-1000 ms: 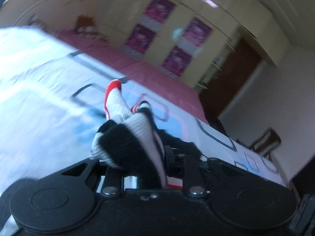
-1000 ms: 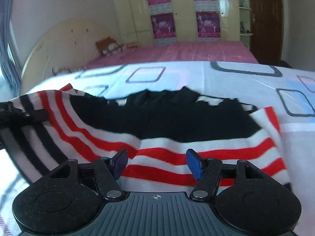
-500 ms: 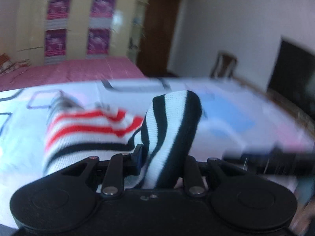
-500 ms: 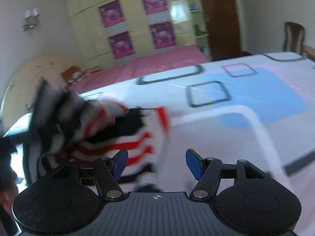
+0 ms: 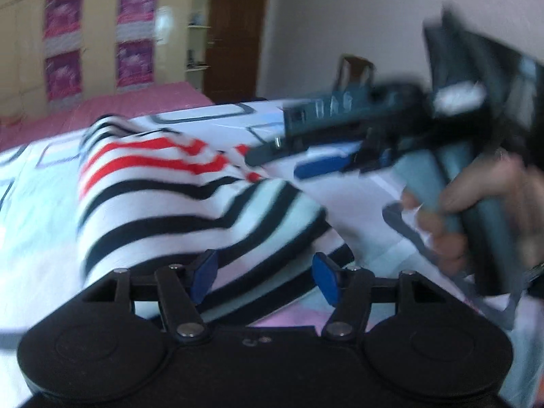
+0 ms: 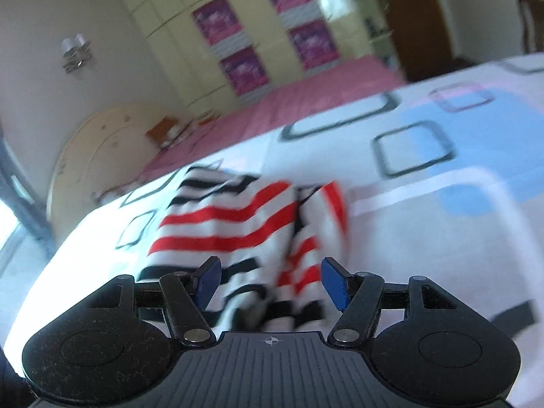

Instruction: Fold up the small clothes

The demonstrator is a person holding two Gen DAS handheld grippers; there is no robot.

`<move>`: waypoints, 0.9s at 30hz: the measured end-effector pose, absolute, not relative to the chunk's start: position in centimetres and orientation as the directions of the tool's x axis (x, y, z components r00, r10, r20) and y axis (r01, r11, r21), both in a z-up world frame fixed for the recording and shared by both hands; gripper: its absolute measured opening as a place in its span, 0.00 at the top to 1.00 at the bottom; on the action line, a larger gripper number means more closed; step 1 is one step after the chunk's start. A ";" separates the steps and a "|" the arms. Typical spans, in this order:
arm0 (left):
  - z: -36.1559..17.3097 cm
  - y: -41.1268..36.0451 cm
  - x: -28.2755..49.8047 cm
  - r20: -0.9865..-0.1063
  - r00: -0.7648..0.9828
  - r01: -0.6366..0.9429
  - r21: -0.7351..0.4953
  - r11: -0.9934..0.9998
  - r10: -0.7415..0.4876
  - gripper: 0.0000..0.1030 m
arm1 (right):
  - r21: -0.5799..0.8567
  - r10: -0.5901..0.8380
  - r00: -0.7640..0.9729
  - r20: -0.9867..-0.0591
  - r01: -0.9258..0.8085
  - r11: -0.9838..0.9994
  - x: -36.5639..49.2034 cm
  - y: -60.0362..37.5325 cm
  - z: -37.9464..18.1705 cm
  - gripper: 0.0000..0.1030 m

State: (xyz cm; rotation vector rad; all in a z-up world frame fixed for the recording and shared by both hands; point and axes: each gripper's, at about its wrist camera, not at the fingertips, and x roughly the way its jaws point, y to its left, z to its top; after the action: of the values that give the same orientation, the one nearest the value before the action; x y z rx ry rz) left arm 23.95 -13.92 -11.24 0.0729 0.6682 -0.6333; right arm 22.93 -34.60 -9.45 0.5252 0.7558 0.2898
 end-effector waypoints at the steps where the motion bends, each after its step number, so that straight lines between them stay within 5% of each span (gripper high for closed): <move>1: -10.9 -12.8 23.8 -0.592 0.611 0.547 -0.163 0.821 -0.525 0.41 | 0.554 0.437 0.685 -0.583 -0.059 0.830 23.5 -34.2 -10.0 0.37; 15: -9.2 -5.6 25.9 -0.570 0.741 0.279 -0.220 0.935 -0.355 0.41 | 0.632 0.507 0.614 -0.605 -0.017 0.774 27.6 -33.0 -13.9 0.38; 16: -9.3 -5.7 26.2 -0.572 0.741 0.273 -0.223 0.936 -0.352 0.41 | 0.632 0.507 0.614 -0.606 -0.016 0.775 27.6 -33.0 -13.9 0.55; 17: -9.1 -5.5 26.3 -0.573 0.742 0.266 -0.225 0.938 -0.348 0.41 | 0.635 0.510 0.609 -0.608 -0.013 0.773 27.7 -33.1 -14.0 0.61; 20: -8.9 -5.3 26.9 -0.582 0.737 0.255 -0.232 0.939 -0.344 0.41 | 0.627 0.499 0.615 -0.611 -0.008 0.779 27.6 -33.0 -13.8 0.64; 23: -8.8 -5.3 27.6 -0.580 0.736 0.261 -0.232 0.937 -0.349 0.41 | 0.598 0.474 0.644 -0.601 -0.032 0.801 27.0 -32.8 -12.7 0.79; 27: -8.5 -6.2 28.5 -0.566 0.737 0.284 -0.237 0.929 -0.370 0.42 | 0.499 0.410 0.721 -0.559 -0.103 0.861 25.0 -32.4 -9.4 0.80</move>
State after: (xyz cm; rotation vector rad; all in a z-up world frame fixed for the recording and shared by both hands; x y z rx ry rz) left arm 28.54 -6.22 -8.54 -0.1386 0.6501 -0.3601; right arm 24.96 -32.35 -9.44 0.4604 0.7143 0.2943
